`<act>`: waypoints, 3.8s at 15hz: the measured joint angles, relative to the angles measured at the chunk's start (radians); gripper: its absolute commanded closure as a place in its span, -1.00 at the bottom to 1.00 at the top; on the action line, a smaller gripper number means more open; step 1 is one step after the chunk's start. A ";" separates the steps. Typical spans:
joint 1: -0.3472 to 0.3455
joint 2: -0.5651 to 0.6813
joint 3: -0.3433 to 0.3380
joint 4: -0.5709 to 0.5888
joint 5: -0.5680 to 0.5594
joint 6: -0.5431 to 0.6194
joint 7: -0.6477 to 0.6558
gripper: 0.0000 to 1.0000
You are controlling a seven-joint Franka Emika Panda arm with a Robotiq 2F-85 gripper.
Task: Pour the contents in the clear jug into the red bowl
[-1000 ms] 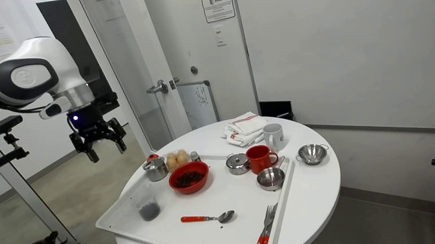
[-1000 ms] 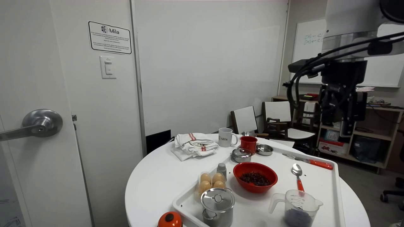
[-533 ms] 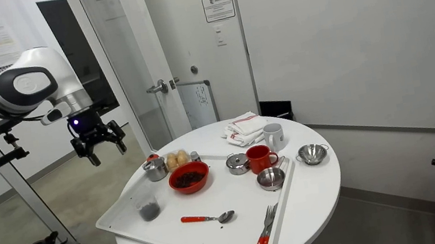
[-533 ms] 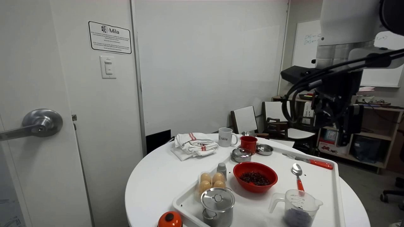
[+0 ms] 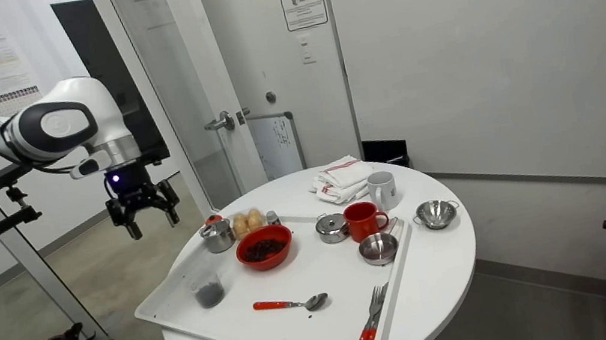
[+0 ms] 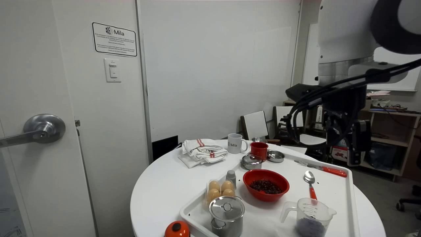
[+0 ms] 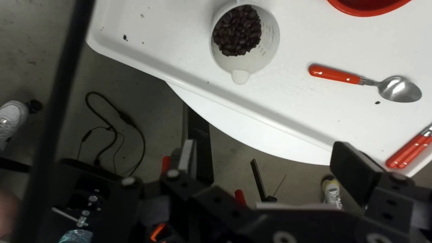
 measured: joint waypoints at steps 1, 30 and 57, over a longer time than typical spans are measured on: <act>-0.063 -0.004 0.056 0.026 0.028 -0.008 0.000 -1.00; -0.539 -0.610 0.396 0.530 0.467 -0.290 -0.056 -0.33; -0.517 -0.694 0.180 0.654 0.466 -0.667 -0.424 0.86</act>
